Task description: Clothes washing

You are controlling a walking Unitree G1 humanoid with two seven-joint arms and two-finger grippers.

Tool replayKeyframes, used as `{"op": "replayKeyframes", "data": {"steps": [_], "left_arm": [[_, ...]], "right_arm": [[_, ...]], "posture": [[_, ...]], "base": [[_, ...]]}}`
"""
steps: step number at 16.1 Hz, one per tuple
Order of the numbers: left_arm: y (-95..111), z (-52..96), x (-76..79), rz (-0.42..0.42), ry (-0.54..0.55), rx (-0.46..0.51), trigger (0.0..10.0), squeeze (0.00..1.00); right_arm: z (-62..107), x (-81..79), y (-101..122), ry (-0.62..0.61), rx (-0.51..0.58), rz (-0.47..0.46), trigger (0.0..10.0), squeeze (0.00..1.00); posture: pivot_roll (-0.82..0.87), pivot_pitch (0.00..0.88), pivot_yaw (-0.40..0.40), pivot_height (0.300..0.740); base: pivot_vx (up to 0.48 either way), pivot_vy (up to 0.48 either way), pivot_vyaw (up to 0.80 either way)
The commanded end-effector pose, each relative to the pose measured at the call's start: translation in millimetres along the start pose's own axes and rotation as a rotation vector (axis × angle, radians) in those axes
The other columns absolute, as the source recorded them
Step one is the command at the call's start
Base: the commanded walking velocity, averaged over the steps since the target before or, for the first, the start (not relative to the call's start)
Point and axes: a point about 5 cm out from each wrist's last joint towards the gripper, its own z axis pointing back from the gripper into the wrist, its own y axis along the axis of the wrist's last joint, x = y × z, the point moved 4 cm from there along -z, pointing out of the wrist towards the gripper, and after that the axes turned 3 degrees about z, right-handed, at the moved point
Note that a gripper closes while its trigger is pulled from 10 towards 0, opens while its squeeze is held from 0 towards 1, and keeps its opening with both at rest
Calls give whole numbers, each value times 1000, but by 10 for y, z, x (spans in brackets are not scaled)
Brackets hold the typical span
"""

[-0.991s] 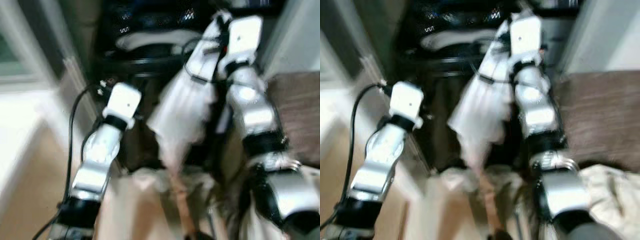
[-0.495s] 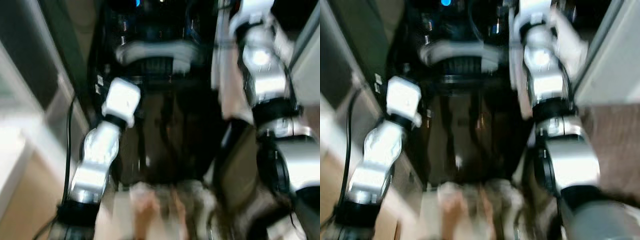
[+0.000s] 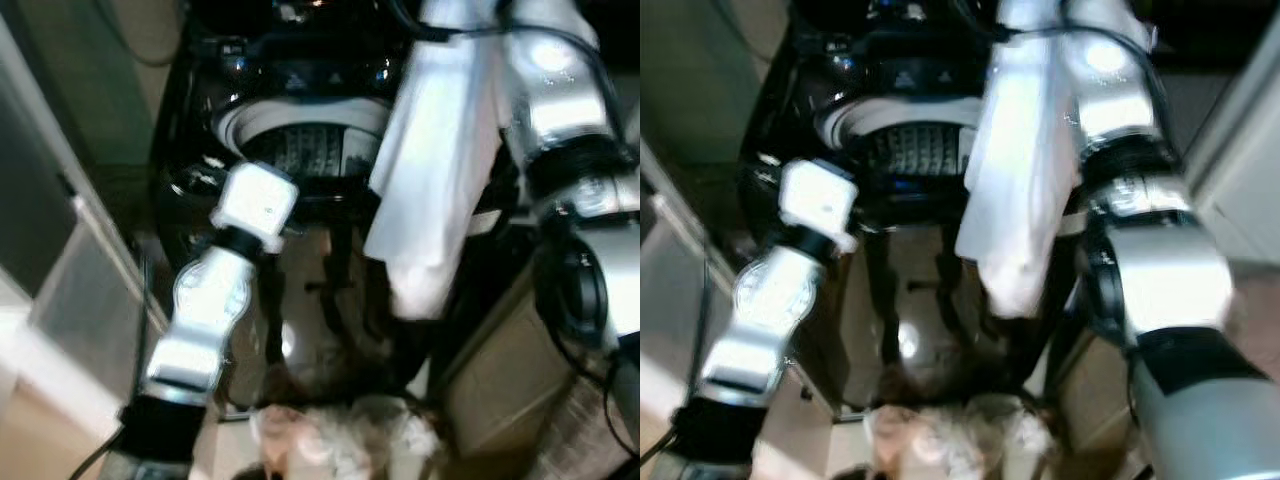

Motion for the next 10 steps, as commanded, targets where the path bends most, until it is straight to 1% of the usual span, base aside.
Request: {"op": "replayKeyframes", "data": {"steps": [1, 2, 3, 5, 6, 7, 8, 9, 10], "left_arm": [[59, -20, 49, 5, -14, 20, 10000, 0], [64, -12, 48, 4, -8, 21, 10000, 0], [72, -1, 54, 2, -4, 21, 10000, 0], [77, 15, 51, 0, 5, 21, 10000, 0], [69, 44, 44, -4, 15, 13, 10000, 0], [66, 51, 42, -5, 17, 11, 10000, 0], [52, 78, 45, -10, 20, 4, 10000, 0], [47, 97, 48, -13, 22, -2, 10000, 0], [37, 123, 56, -3, 27, -13, 10000, 0]], "right_arm": [[-114, 166, 197, -12, 22, 69, 0, 0], [-207, 194, 355, -15, 32, 107, 0, 0], [-265, 210, 433, -31, 21, 110, 0, 0], [-295, 196, 459, -42, 6, 154, 0, 0], [-283, 171, 376, -53, -31, 178, 0, 0], [-277, 166, 352, -55, -41, 180, 0, 0], [-200, 36, 80, -5, -136, 158, 0, 0], [-100, -83, -174, 35, -222, 124, 745, 0], [176, -347, -679, 117, -397, 28, 10000, 0]], "posture": [[-3, 0, -26, 740], [5, 0, -35, 740], [13, 0, -43, 740], [23, 0, -52, 740], [27, 0, -61, 740], [27, 0, -61, 740], [37, 0, -74, 740], [45, 0, -77, 740], [43, 0, -79, 740]], "base": [[480, 0, 0], [480, 0, 0], [480, 0, 0], [480, 0, 0], [480, 0, 0], [480, 0, 0], [480, 0, 0], [480, 0, 0], [0, 0, 0]]}}
